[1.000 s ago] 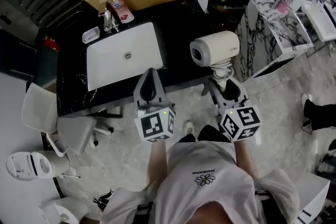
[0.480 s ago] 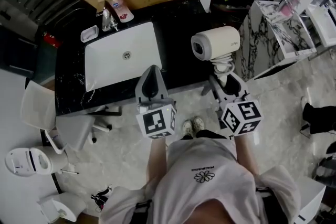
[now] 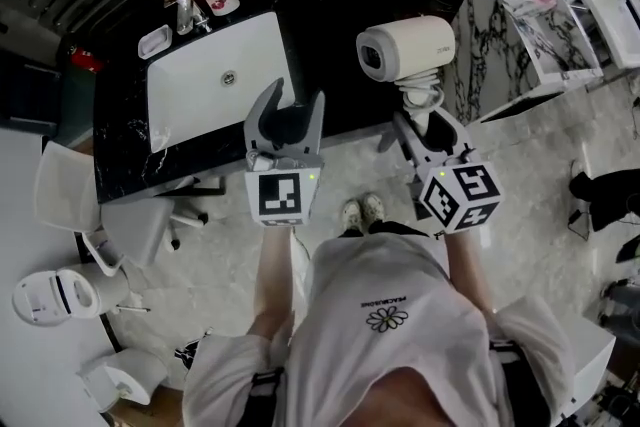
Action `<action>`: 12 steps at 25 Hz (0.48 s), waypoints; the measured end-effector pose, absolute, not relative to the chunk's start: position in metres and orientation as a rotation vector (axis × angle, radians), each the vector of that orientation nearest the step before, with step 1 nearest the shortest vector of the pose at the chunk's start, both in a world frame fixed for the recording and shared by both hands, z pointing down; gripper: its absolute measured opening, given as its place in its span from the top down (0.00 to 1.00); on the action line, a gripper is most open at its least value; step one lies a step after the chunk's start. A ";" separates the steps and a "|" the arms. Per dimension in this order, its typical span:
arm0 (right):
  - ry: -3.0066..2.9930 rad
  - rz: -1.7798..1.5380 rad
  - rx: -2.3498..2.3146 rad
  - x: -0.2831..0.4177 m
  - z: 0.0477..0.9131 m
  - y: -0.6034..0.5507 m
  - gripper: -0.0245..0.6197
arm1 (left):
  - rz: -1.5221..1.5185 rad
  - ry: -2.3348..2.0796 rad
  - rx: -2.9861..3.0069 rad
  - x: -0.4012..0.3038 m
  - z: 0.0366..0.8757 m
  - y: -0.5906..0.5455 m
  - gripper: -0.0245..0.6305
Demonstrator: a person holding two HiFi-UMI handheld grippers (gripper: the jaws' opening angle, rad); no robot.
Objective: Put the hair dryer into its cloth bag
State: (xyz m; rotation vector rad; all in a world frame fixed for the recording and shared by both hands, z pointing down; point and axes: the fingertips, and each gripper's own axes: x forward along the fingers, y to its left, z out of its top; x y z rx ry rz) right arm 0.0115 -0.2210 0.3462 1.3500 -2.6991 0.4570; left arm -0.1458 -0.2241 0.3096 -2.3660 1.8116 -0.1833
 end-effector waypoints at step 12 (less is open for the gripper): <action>-2.647 0.518 1.379 0.023 0.364 -0.212 0.70 | -1.412 0.695 -2.161 -0.107 0.455 -0.216 0.62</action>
